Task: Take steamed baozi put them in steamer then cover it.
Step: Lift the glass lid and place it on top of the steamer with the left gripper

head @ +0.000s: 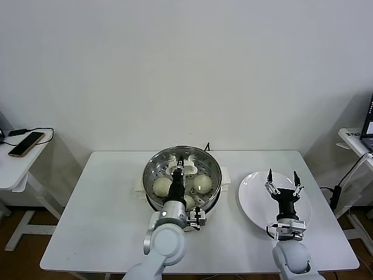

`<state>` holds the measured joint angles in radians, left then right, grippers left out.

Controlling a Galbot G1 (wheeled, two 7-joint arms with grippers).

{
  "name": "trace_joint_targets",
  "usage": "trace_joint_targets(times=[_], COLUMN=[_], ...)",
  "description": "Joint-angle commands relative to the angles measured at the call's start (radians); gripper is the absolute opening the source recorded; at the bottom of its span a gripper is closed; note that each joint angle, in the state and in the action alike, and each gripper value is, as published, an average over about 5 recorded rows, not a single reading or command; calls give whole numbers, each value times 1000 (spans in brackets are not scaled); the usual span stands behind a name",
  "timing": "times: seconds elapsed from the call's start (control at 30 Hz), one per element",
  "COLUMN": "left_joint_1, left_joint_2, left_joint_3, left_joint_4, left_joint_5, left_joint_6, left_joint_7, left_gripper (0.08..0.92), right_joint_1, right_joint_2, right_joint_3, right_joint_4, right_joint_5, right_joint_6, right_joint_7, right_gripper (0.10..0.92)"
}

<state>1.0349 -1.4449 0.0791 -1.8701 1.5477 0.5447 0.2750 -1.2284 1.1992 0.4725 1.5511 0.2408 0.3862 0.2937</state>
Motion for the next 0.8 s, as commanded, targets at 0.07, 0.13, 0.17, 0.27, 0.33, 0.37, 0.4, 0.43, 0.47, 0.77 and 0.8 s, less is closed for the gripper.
trace_joint_targets(times=[0.07,0.13,0.17,0.27,0.33,0.37,0.4,0.43,0.47,0.77,0.8], left_joint_1=[-13,-14,-14,-13,-11,-11,-11,-12,-12,-9,-8], left_joint_2=[-20,-22,-22,-21,-19,-17,-16,-15,-14,-8,-8], left_joint_3=[11,12,13,13,11,10,9,8,8,1,1], left_joint_4=[31,33,35,41,42,41,41,40,40,35,34], left_joint_5=[40,47,51,60,64,64,65,66,67,75,74], left_joint_6=[-14,-19,-22,-28,-30,-30,-30,-30,-31,-36,-35], left_joint_7=[-31,-35,-37,-37,-32,-30,-28,-26,-25,-11,-9], left_gripper=[192,192,192,192,192,192,192,192,192,192,192], right_joint_1=[1,0,-1,-3,-4,-4,-5,-5,-5,-3,-3], right_joint_2=[5,6,7,7,6,5,5,4,3,6,7], right_joint_3=[-1,-1,0,3,4,5,6,6,6,4,4], right_joint_4=[-5,-5,-4,-3,-2,-1,0,1,2,5,5], right_joint_5=[-1,-1,-1,-1,-1,-1,-1,0,0,0,0], right_joint_6=[0,0,0,1,1,1,1,1,0,-1,-1], right_joint_7=[-2,-2,-2,-2,-2,-2,-2,-2,-2,-2,-2], right_gripper=[823,823,823,823,823,823,823,823,823,823,823])
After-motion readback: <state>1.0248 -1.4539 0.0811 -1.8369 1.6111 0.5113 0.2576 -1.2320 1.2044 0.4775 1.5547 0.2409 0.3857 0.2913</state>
